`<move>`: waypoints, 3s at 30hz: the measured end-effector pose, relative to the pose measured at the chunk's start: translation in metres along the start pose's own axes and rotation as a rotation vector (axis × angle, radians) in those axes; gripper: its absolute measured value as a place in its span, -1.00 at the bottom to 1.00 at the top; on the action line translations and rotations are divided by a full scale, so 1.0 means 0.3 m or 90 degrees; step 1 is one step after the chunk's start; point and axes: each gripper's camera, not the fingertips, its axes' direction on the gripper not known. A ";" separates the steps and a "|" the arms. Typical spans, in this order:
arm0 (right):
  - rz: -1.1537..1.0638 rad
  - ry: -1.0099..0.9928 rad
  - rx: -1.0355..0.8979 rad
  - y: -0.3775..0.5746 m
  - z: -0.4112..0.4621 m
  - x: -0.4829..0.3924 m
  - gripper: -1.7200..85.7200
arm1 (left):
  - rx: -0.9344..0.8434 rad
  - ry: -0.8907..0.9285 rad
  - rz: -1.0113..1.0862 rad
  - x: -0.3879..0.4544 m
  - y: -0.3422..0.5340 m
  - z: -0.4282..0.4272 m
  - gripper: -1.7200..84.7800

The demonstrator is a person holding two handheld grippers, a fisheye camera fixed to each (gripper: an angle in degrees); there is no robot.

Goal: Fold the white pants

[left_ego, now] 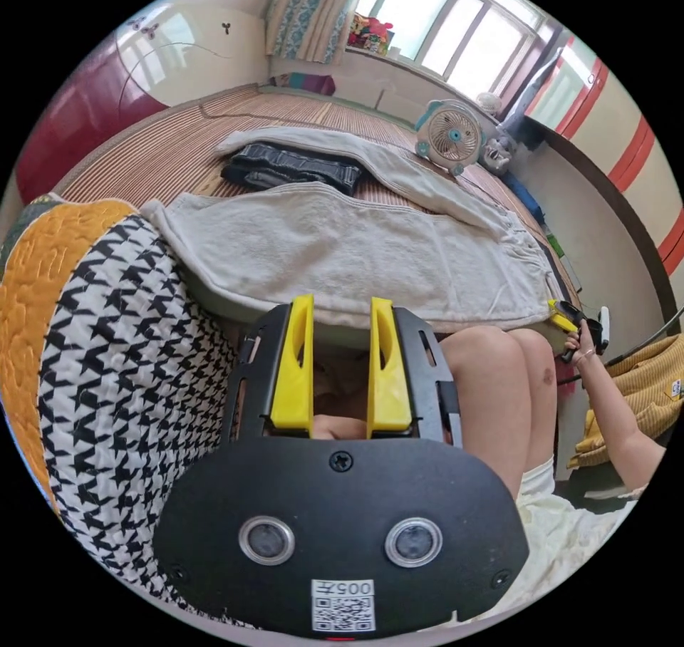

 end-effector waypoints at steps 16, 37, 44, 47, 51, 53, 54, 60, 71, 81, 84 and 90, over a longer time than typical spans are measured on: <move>-0.072 0.012 0.027 0.056 -0.142 -0.021 -0.98 | 0.073 -0.053 -0.194 -0.371 0.150 0.008 -0.64; -0.121 0.056 0.064 0.001 -0.409 -0.315 -0.98 | 0.146 0.014 0.042 -0.099 -0.197 -0.466 -0.92; -0.147 0.054 0.077 0.041 -0.641 -0.280 -0.98 | 0.239 -0.010 0.098 -0.009 -0.189 -0.854 -0.91; -0.138 0.043 0.024 0.177 -0.595 -0.151 -0.98 | 0.180 -0.053 0.100 -0.019 -0.048 -0.843 -0.90; -0.071 0.104 -0.057 0.356 -0.455 0.027 -0.98 | 0.033 -0.060 0.055 -0.066 0.174 -0.705 -0.80; -0.027 0.119 -0.082 0.456 -0.430 0.102 -0.97 | 0.017 -0.090 0.021 -0.057 0.256 -0.706 -0.79; -0.028 0.117 -0.081 0.477 -0.434 0.107 -0.97 | 0.023 -0.121 0.015 -0.035 0.292 -0.733 -0.80; -0.134 0.166 -0.028 0.514 -0.530 -0.087 -0.97 | 0.073 -0.250 0.068 0.117 0.235 -0.910 -0.80; -0.409 0.126 -0.078 0.693 -0.433 -0.694 -0.97 | -0.052 -0.101 0.108 0.365 0.167 -0.613 -0.77; -0.495 0.114 -0.111 0.809 -0.473 -0.915 -0.98 | -0.066 0.000 0.152 0.617 0.076 -0.501 -0.78; -0.498 0.053 -0.104 0.828 -0.493 -0.996 -0.98 | -0.051 0.035 0.193 0.778 0.037 -0.475 -0.79; -0.459 0.131 -0.069 0.865 -0.467 -1.150 -0.98 | -0.042 0.052 0.291 1.092 -0.012 -0.424 -0.78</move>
